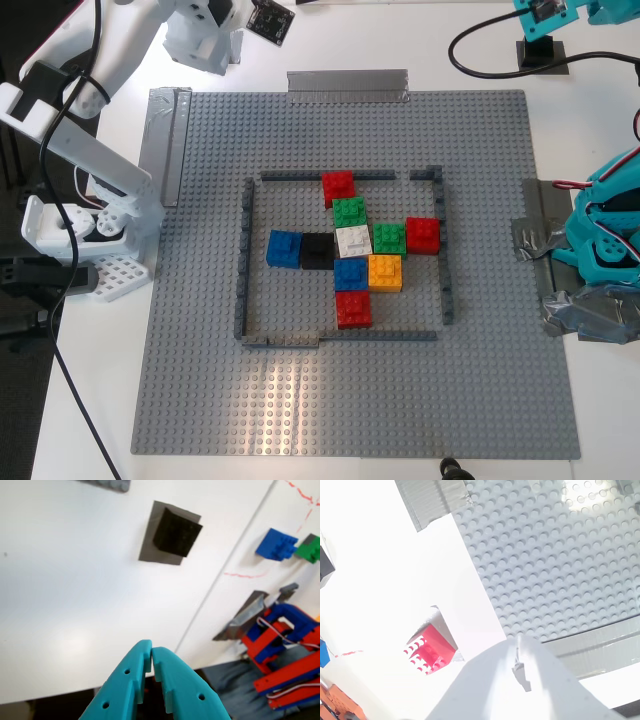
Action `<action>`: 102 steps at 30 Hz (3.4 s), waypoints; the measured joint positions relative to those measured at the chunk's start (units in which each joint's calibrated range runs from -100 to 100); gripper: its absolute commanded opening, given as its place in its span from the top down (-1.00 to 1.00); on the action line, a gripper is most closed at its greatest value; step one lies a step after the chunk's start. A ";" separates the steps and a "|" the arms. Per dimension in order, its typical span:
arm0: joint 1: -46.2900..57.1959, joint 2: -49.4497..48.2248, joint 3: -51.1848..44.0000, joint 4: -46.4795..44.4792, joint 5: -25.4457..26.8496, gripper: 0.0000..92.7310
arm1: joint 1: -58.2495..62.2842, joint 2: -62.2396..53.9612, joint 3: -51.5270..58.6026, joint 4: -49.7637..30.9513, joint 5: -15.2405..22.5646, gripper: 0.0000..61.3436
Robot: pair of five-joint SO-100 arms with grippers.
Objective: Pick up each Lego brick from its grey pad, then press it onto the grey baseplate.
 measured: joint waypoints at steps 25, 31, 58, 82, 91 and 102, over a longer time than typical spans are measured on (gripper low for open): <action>0.81 -3.04 0.39 0.00 -8.15 1.00 | -5.73 -4.58 1.45 -3.78 -2.15 0.99; 0.81 -3.04 0.39 0.00 -8.15 1.00 | -8.64 -1.64 -6.96 -0.08 -2.10 0.99; -5.99 21.81 -15.51 0.00 -15.10 0.73 | -11.82 4.49 -20.99 10.06 -1.95 0.99; 0.00 34.32 -23.90 -0.09 -11.44 0.62 | -13.45 22.19 -34.72 8.13 -1.22 0.99; 0.00 34.49 -24.00 -0.09 -11.44 0.41 | -15.73 37.05 -48.16 8.37 -0.83 0.99; -0.59 38.97 -24.20 -0.09 -11.44 0.41 | -18.64 49.05 -59.77 7.72 1.27 0.55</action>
